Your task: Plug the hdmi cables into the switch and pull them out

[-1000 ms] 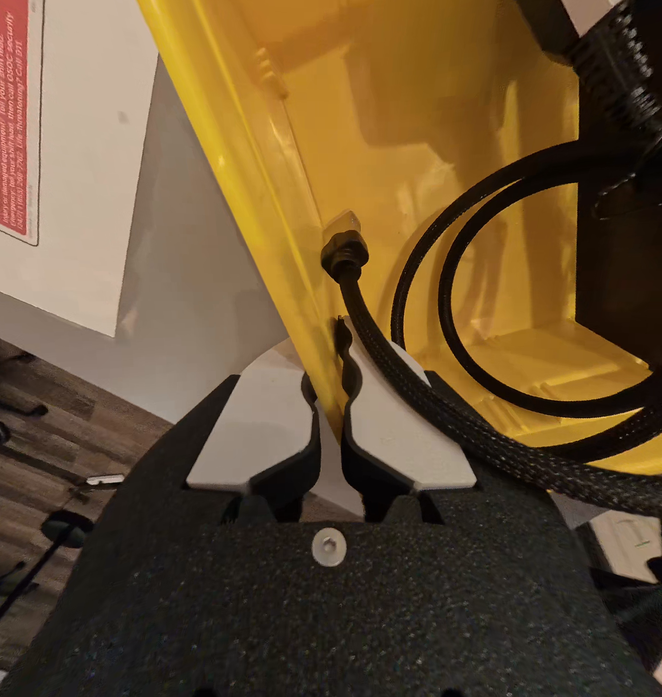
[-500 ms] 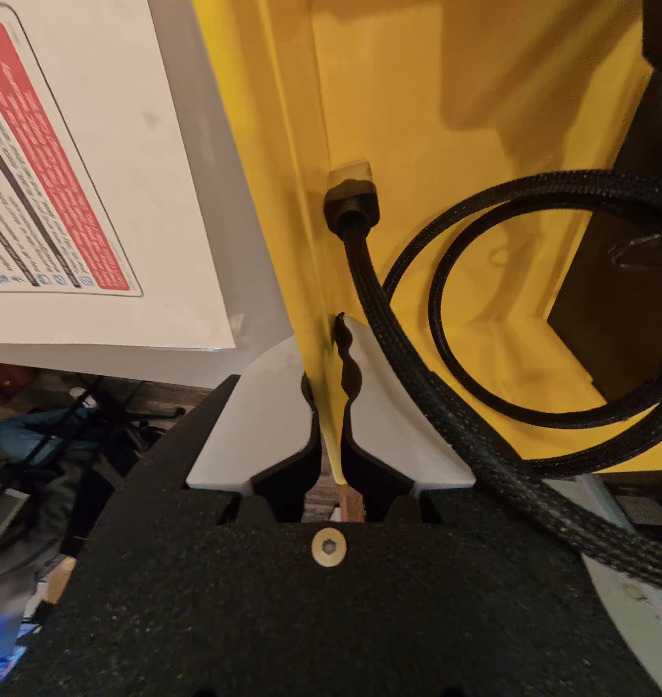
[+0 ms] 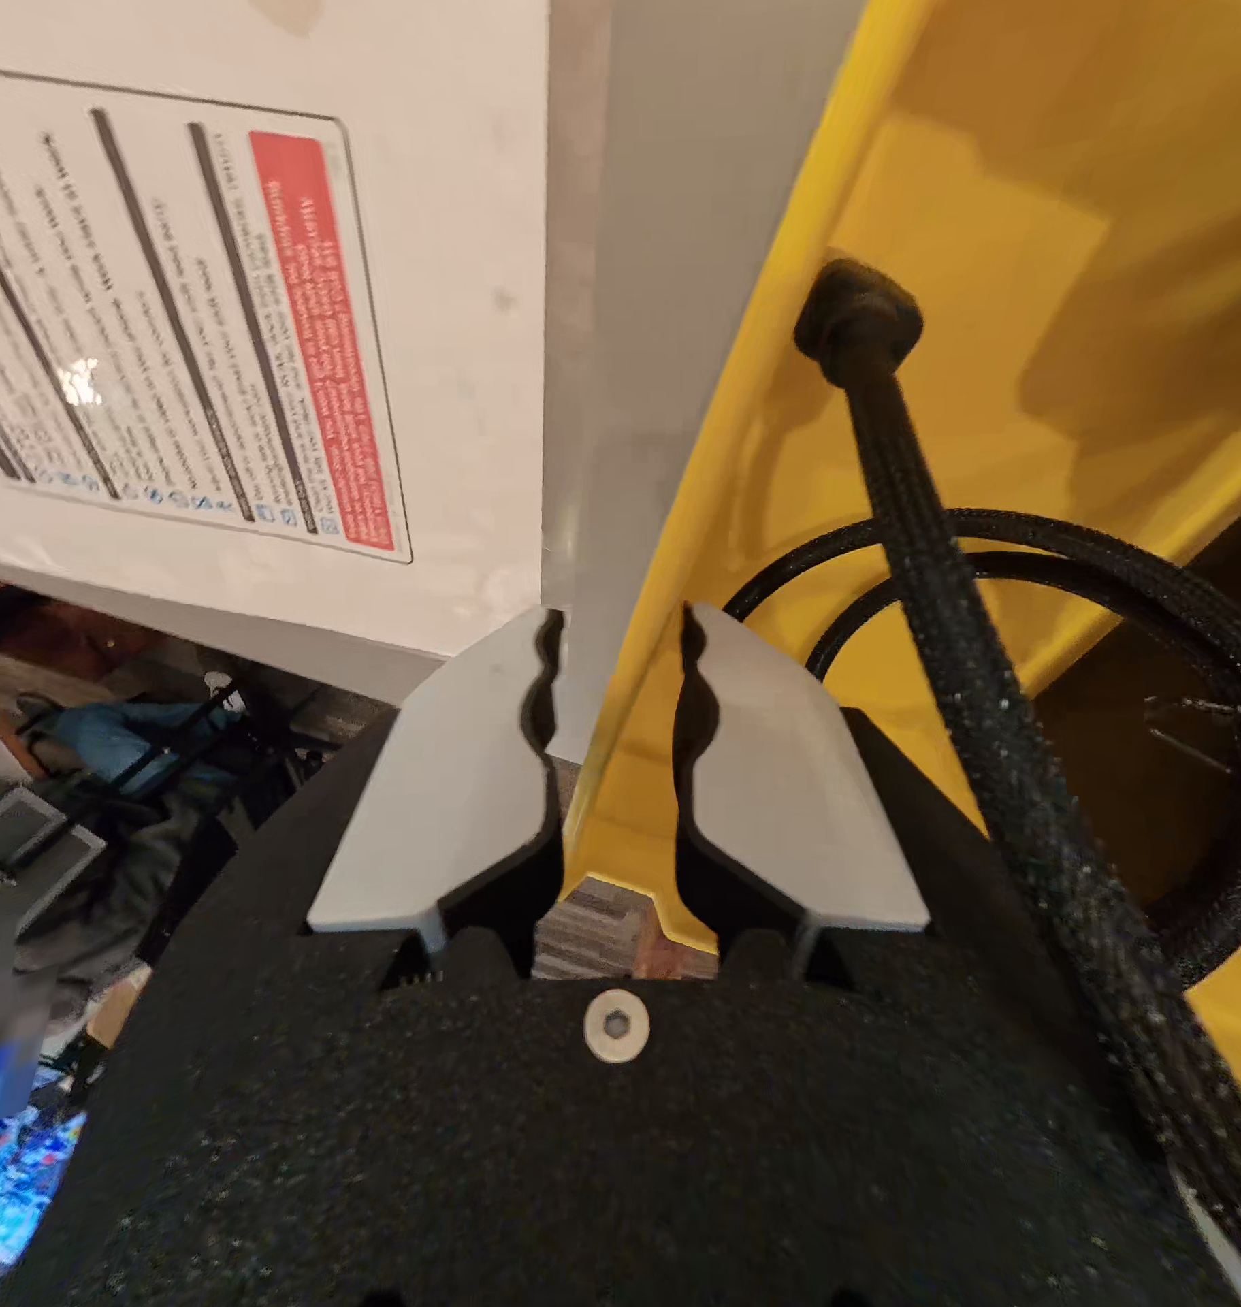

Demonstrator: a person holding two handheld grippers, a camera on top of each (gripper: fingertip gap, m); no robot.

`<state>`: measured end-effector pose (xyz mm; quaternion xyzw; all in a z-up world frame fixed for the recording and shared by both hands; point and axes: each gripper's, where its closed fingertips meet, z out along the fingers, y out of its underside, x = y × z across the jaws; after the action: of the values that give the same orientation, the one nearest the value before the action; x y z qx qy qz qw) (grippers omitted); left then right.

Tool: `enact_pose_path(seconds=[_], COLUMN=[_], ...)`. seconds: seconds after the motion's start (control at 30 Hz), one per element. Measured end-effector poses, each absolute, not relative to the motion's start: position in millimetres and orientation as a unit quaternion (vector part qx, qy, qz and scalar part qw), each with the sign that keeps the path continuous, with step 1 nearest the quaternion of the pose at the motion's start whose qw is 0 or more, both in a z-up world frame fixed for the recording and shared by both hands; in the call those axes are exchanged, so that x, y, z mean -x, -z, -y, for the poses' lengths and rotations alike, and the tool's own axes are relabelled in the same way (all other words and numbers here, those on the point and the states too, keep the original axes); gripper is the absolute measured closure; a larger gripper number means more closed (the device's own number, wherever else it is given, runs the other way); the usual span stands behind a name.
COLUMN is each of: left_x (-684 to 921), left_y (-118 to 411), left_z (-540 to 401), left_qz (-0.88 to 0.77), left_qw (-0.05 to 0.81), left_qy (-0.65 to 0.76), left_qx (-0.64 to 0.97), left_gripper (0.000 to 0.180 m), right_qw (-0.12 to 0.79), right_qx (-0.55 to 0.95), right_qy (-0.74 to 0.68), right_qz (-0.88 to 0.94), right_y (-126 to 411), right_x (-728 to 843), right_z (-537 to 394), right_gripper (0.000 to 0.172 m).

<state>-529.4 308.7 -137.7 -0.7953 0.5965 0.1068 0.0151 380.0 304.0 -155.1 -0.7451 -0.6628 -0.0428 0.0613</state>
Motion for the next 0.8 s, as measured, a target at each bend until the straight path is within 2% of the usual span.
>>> enact_pose_path(seconds=[0.03, 0.07, 0.2, 0.3, 0.47, 0.6, 0.7, 0.8], left_x=[531.8, 535.6, 553.0, 563.5, 564.0, 525.1, 477.8, 421.3], left_y=[136.2, 134.4, 114.6, 86.1, 14.5, -40.1, -63.2, -67.4], left_z=[-308.4, -307.5, -304.7, -304.3, -295.7, -266.7, -236.2, -207.9], left_qz=[-0.586, -0.574, -0.531, -0.490, -0.407, -0.329, -0.263, -0.187], left_qw=[0.019, 0.020, 0.061, 0.135, 0.308, 0.442, 0.522, 0.585], left_qy=[-0.112, -0.119, -0.155, -0.184, -0.254, -0.257, -0.206, -0.096], left_qx=[0.802, 0.810, 0.831, 0.841, 0.822, 0.794, 0.785, 0.783], left_gripper=[0.135, 0.123, 0.101, 0.094, 0.094, 0.097, 0.102, 0.103], right_qw=[0.065, 0.068, 0.088, 0.119, 0.221, 0.311, 0.349, 0.379], right_qx=[0.746, 0.748, 0.757, 0.765, 0.784, 0.790, 0.799, 0.812], right_qy=[0.048, 0.056, 0.066, 0.077, 0.070, 0.020, -0.020, -0.080], right_qz=[0.661, 0.658, 0.644, 0.628, 0.576, 0.528, 0.490, 0.436], right_y=[154.7, 153.8, 140.6, 122.0, 72.9, 37.2, 26.1, 26.9], right_x=[-380.0, -380.5, -383.3, -389.3, -382.2, -331.6, -271.8, -207.0], right_z=[-304.7, -305.1, -299.6, -292.5, -263.3, -214.3, -171.8, -137.3], right_gripper=[0.150, 0.149, 0.129, 0.123, 0.118, 0.115, 0.120, 0.124])
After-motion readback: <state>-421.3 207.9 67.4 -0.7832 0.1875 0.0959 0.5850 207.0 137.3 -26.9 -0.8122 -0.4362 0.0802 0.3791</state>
